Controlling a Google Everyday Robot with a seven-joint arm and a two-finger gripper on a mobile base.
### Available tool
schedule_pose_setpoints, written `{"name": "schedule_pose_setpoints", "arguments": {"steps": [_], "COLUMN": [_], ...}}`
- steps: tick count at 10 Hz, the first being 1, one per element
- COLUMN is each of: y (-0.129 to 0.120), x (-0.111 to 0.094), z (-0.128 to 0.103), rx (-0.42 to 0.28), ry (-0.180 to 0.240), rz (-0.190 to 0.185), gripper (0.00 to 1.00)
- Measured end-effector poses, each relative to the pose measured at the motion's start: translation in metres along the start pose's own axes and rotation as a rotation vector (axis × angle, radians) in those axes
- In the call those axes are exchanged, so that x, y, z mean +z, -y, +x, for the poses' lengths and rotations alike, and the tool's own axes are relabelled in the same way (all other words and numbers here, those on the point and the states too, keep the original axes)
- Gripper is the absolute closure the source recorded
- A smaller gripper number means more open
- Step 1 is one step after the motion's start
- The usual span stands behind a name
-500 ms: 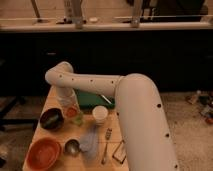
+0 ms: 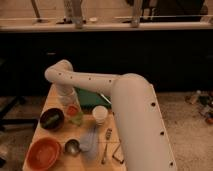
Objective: Place apple in plastic cup
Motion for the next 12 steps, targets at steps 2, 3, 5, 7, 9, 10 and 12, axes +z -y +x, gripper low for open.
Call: {"name": "schedule_pose_setpoints", "arguments": {"steps": [2, 3, 5, 7, 9, 10, 12], "y": [-0.006, -0.012, -0.016, -0.015, -0.016, -0.015, -0.015], "x": [0.003, 0.005, 0.007, 0.008, 0.008, 0.008, 0.008], "z": [-0.001, -0.002, -0.003, -0.003, -0.003, -0.003, -0.003], "rx": [0.009, 0.016, 0.019, 0.018, 0.018, 0.017, 0.017], "ry": [0.010, 0.015, 0.021, 0.023, 0.023, 0.023, 0.023], "rz": [0.006, 0.012, 0.019, 0.018, 0.018, 0.018, 0.018], "gripper": [1.00, 1.00, 1.00, 0.86, 0.69, 0.58, 0.40]}}
